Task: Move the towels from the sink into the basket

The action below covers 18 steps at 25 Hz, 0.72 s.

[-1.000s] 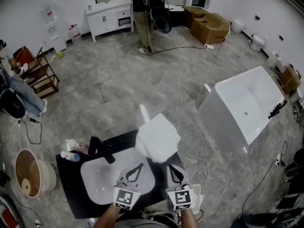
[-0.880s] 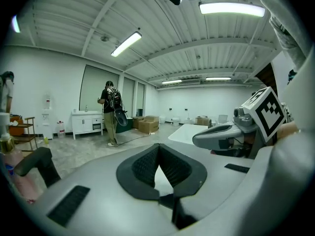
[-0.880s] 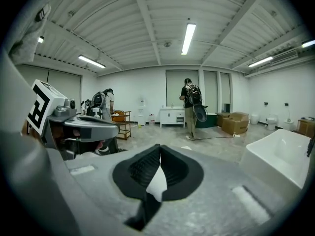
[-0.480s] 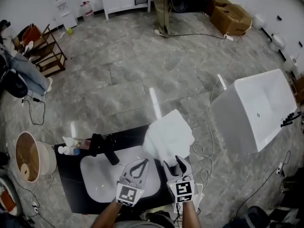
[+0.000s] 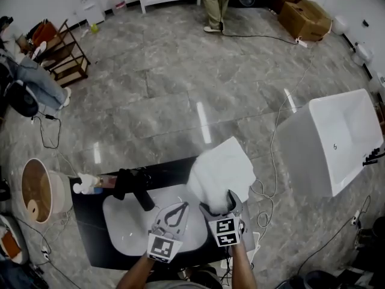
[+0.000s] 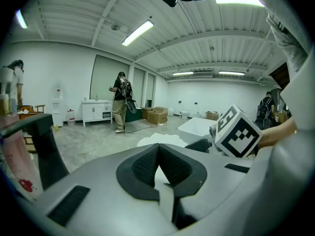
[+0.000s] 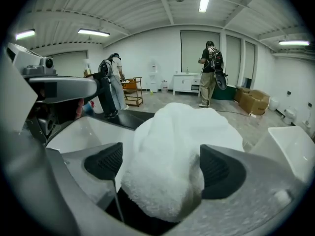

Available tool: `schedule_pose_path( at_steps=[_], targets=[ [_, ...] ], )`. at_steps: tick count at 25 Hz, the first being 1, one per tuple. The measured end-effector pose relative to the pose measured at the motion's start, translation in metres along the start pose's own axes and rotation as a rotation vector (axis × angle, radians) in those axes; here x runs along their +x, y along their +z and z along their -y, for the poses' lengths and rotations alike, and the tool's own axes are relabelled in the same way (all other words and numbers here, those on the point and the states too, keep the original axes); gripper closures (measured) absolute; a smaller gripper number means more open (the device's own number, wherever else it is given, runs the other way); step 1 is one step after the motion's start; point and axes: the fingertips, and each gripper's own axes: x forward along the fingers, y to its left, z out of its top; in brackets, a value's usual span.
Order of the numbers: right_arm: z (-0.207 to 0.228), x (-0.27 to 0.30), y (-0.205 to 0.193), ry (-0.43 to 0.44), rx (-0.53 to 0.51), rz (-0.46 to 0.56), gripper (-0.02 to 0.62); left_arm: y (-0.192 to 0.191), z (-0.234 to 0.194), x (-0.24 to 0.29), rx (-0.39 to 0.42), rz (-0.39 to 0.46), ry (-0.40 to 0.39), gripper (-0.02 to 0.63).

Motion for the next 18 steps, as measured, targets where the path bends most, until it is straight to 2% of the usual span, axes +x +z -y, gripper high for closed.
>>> schedule_pose_path(
  at_steps=[6,9,12,18],
  targets=[
    [0.003,0.022,-0.019,-0.037,-0.088,-0.086,0.106,-0.013,-0.004,0.005,-0.016,-0.016,0.009,0.598],
    [0.003,0.029,-0.024,-0.067,-0.150,-0.097,0.106,-0.016,-0.005,0.007,-0.022,-0.021,0.014,0.598],
    [0.005,0.029,-0.024,-0.089,-0.161,-0.090,0.119,-0.019,-0.009,0.007,-0.026,-0.026,0.023,0.598],
    [0.020,0.025,-0.021,-0.170,-0.166,-0.076,0.327,-0.023,-0.010,0.007,-0.030,-0.036,0.030,0.598]
  ],
)
